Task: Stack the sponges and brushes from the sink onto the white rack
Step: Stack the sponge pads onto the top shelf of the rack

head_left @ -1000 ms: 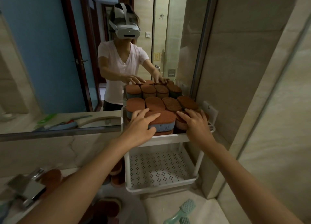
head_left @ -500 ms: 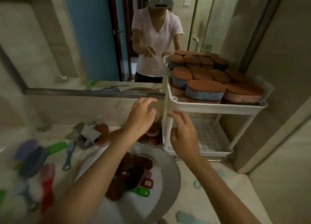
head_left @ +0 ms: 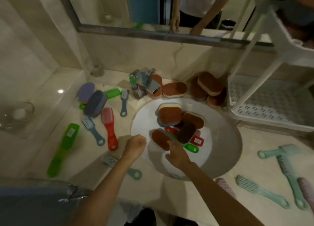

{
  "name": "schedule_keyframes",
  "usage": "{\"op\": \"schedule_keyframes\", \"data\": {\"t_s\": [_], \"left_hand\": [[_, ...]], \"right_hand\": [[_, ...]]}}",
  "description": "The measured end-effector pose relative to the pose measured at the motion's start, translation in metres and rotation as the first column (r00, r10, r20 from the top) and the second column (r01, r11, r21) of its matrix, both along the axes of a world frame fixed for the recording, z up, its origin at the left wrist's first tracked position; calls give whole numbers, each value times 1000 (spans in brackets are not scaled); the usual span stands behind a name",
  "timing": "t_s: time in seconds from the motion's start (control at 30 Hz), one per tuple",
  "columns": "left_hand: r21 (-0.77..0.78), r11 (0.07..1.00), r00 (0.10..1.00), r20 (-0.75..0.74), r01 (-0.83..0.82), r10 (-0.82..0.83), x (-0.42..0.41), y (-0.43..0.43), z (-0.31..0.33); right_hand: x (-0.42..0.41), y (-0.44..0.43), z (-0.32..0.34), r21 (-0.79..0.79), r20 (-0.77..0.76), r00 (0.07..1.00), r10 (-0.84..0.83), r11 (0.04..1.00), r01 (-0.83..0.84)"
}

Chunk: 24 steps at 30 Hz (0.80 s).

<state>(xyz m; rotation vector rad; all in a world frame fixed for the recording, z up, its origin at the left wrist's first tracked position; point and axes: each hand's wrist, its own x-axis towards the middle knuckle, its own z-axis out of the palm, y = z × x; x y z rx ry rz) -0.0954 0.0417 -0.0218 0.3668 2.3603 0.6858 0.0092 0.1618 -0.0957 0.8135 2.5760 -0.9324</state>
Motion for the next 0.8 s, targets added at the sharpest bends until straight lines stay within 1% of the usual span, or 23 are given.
{"op": "schedule_keyframes", "data": {"t_s": [0.1,0.17,0.27,0.3,0.4,0.5,0.57,0.67,0.73,0.8], "left_hand": [[-5,1000,1000,9,6,-6,-14,-5,-15],[-6,1000,1000,17,20,-20,-23,-5,-23],[12,998,998,18,55,-56,-36,1,-31],[21,997,997,17,70,-71,-40,4,-33],[49,992,993,-11,114,-114,-52,19,-36],[106,984,987,-93,140,-130,-70,42,-38],[83,976,964,-198,199,-180,-83,64,-39],[3,931,883,-317,366,-346,-99,103,-44],[-56,873,821,-317,484,-475,-104,125,-55],[-143,805,755,-283,576,-591,-105,142,-70]], "right_hand": [[-22,-6,-24,86,-26,997,-77,993,79],[-36,-6,-37,97,-7,994,-111,989,111],[-52,-5,-48,251,-44,980,-193,947,198],[-56,-5,-45,244,-14,974,-227,944,223],[-60,-2,-39,138,110,959,-261,960,245],[-57,2,-33,36,85,956,-282,959,280],[-52,8,-27,3,61,937,-343,939,344],[-46,26,-10,4,29,891,-454,891,454],[-42,40,-1,-42,-4,856,-517,855,516],[-37,54,8,-82,-10,820,-573,817,570]]}}
